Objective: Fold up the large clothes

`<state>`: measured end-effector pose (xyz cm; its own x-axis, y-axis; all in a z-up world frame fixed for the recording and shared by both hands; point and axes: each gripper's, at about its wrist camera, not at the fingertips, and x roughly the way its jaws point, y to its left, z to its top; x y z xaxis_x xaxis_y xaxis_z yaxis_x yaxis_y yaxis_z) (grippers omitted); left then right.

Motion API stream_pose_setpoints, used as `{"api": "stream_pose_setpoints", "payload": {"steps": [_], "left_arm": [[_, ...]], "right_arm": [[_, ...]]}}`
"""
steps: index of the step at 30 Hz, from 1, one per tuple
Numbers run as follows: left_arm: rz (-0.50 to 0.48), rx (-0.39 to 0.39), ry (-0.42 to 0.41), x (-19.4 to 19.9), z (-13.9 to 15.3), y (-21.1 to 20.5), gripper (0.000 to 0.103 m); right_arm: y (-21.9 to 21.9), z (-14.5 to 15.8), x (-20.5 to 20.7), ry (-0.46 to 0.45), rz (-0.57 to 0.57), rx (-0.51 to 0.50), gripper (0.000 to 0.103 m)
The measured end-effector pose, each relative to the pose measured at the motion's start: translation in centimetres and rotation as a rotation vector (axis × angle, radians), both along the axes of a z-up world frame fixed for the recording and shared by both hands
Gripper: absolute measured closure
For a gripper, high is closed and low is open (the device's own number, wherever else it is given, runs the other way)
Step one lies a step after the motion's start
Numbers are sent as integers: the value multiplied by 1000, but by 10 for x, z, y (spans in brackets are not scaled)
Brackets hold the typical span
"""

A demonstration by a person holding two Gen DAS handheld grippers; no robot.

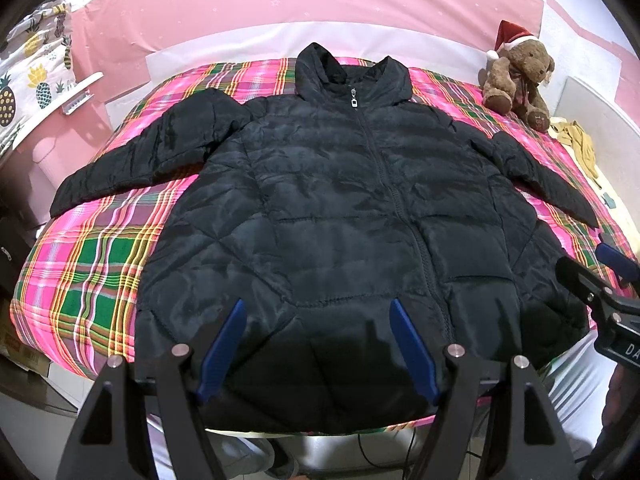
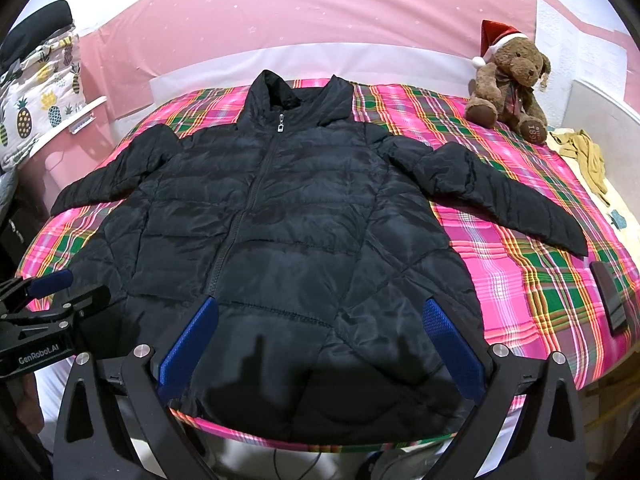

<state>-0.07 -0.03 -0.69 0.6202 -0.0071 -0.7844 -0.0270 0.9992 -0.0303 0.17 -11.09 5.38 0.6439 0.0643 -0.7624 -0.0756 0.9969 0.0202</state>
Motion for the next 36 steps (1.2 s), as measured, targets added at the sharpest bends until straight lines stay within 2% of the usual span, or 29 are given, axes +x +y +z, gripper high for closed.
{"api": "stream_pose_setpoints", "payload": {"steps": [36], "left_arm": [[6, -3, 10, -1, -3, 1, 27]], "right_arm": [[5, -3, 0, 7, 9, -6, 1]]}}
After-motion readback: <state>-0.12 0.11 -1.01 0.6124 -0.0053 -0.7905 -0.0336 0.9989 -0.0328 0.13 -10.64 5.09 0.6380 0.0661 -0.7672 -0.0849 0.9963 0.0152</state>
